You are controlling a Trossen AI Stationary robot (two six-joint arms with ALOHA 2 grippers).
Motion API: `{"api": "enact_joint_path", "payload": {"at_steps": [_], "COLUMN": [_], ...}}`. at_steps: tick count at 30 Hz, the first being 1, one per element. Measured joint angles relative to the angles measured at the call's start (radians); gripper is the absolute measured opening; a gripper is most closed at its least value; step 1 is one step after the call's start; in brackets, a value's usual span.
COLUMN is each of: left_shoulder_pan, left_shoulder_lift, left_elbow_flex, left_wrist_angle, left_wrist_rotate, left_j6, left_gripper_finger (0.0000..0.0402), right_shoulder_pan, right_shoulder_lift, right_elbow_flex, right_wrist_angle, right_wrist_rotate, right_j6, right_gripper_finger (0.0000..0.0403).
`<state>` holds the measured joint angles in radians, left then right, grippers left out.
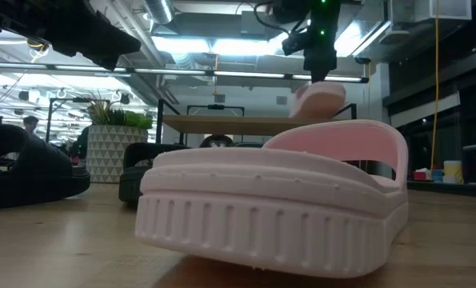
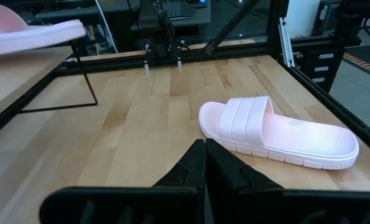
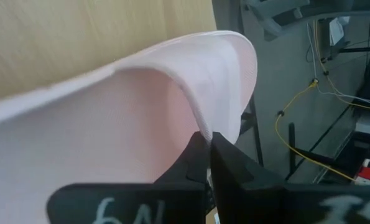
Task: Pick and place slides into the shelf
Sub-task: Put the top pink slide on the shelf
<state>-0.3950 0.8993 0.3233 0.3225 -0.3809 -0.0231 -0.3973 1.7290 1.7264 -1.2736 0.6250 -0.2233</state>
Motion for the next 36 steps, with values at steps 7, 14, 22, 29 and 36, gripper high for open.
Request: {"api": "enact_joint_path", "payload": {"at_steps": [7,14,22,29,36], "left_shoulder_pan": [0.0,0.0,0.0,0.0,0.0], "left_shoulder_lift": [0.0,0.0,0.0,0.0,0.0], "left_elbow_flex": [0.0,0.0,0.0,0.0,0.0], "left_wrist_angle": [0.0,0.0,0.0,0.0,0.0], "left_wrist_rotate": [0.0,0.0,0.0,0.0,0.0], "left_j6": [0.0,-0.002,-0.003,-0.003,-0.003], "left_gripper_finger": [0.0,0.0,0.0,0.0,0.0], "right_shoulder_pan": [0.0,0.0,0.0,0.0,0.0], "right_shoulder_lift": [0.0,0.0,0.0,0.0,0.0], "right_elbow_flex": [0.0,0.0,0.0,0.0,0.0], "right_wrist_angle": [-0.001,-0.017,-0.019,-0.018,-0.003], "right_wrist_rotate": [-0.002,-0.002,-0.002,-0.002,-0.002], "right_j6": [-0.022,-0.03,-0.033,-0.021,-0.022], "right_gripper_finger": [0.0006,0.0006,0.0006,0.0006,0.0006]}}
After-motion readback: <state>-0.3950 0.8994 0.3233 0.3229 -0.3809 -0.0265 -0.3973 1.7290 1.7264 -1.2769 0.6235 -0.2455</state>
